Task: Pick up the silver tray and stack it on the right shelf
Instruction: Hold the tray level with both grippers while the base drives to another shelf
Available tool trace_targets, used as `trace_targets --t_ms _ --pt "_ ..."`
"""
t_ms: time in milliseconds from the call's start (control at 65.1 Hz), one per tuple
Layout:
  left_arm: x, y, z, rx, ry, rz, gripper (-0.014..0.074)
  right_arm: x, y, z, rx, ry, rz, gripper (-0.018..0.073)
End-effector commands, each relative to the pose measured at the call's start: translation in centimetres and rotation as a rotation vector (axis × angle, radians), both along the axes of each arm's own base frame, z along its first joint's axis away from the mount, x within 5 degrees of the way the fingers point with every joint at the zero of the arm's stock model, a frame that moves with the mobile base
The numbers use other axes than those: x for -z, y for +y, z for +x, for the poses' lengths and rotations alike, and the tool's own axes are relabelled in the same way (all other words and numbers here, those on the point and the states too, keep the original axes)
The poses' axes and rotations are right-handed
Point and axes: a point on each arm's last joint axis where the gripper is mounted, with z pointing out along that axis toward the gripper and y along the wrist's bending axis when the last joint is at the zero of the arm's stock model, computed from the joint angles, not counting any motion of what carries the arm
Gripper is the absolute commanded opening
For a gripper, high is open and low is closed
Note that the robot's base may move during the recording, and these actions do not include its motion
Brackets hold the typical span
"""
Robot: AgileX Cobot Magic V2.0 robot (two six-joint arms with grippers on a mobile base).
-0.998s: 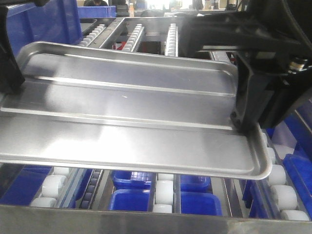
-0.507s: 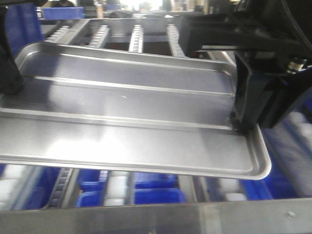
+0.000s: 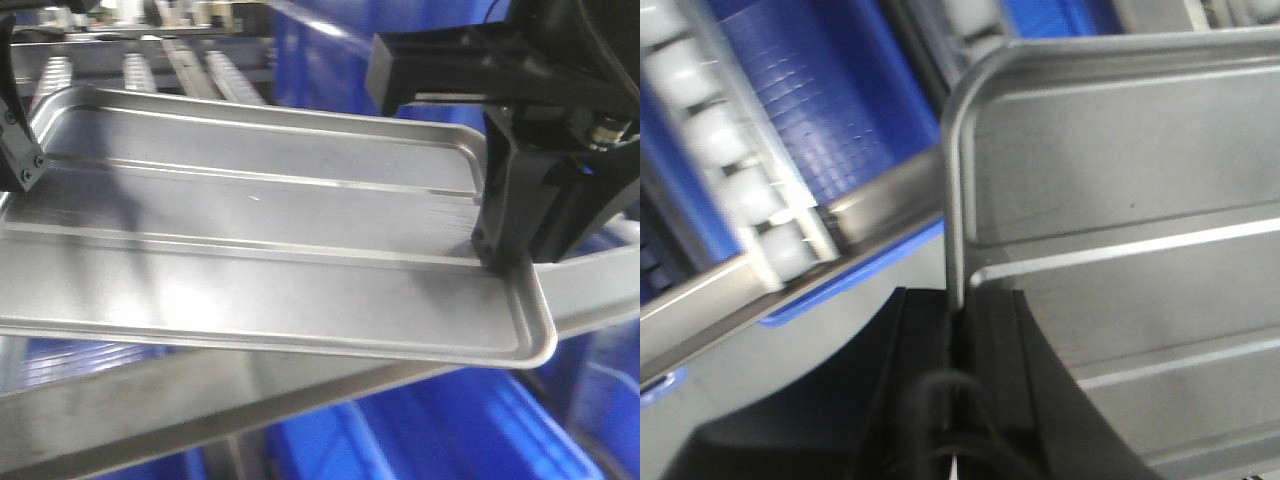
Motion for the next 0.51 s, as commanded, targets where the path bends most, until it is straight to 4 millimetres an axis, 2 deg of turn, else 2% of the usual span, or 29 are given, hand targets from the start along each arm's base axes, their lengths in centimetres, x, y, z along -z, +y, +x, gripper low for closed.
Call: trace_targets --t_ms 0,491 --pt "-1.34 -0.24 -0.12 0.039 -0.058 -0.033 -0.0094 -1.78 -0.03 0.14 -0.042 -0.095 0.038 0.0057" --pt "-1.34 -0.24 -0.12 0.039 -0.058 -0.033 -0.0093 -1.78 -0.03 0.14 -0.042 -0.095 0.038 0.0057"
